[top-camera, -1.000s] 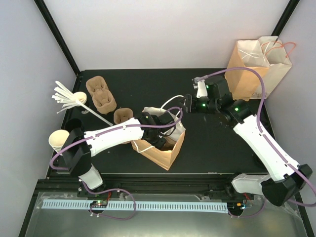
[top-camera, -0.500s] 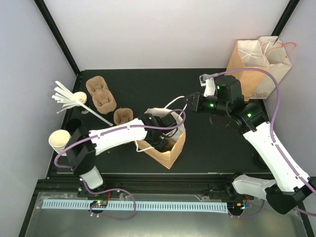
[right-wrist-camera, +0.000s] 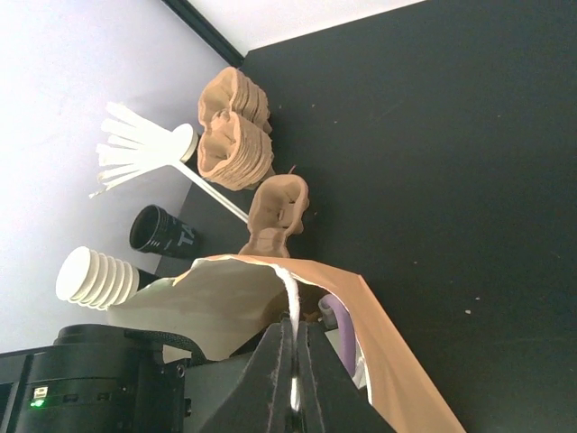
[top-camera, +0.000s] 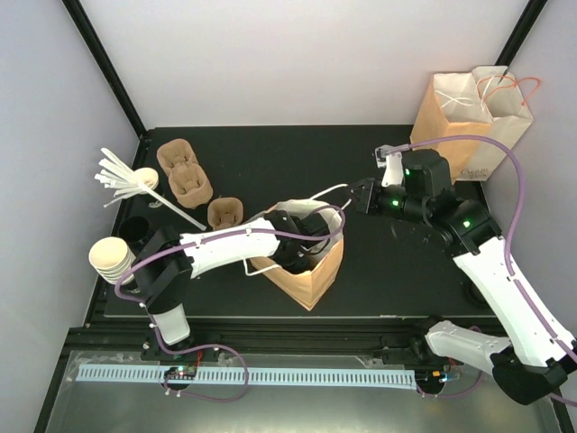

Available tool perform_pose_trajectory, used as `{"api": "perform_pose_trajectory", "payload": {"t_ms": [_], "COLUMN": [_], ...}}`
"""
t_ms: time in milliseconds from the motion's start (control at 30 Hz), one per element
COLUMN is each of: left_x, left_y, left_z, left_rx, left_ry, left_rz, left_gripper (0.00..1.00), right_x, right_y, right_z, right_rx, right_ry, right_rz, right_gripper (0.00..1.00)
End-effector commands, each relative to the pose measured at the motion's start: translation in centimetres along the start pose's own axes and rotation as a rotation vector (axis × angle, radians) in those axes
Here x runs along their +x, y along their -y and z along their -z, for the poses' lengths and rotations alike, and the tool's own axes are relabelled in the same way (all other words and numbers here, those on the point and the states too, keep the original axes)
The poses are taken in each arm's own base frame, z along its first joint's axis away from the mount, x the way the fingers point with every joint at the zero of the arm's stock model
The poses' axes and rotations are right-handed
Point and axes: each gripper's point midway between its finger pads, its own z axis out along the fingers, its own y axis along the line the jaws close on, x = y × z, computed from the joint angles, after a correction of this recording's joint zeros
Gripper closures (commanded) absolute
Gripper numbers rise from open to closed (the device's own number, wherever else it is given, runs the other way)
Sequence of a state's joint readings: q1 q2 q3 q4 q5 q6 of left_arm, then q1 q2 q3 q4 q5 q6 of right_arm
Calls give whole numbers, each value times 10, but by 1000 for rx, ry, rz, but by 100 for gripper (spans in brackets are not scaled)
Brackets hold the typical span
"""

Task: Pack the takeout coffee

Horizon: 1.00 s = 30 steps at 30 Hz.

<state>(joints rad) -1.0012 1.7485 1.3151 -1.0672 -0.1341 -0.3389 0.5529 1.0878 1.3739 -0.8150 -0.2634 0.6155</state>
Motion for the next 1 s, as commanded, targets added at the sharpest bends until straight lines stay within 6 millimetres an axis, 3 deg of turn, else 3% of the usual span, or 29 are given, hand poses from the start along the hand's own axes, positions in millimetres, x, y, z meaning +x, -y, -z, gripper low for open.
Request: {"api": "perform_pose_trajectory", "payload": {"t_ms": [0,300,567,967], "left_x": [11,14,14,27], "left_y": [6,12,17,23], "left_z": [-12,-36,-55,-67], "left_rx": [-1,-14,-12,14], "left_ry": [-75,-109,-120,-180], "left_rz": [10,1,8,20], "left_gripper": [53,53,53,51], "right_x": [-26,-31,-28,-29], "right_y": [-10,-13,-1,-4], "right_z": [26,34,26,26], "right_rx": [-22,-16,32,19], "right_ry": [152,172,163,169], "right_rz": [10,36,37,54], "right_gripper": [99,99,99,99]}}
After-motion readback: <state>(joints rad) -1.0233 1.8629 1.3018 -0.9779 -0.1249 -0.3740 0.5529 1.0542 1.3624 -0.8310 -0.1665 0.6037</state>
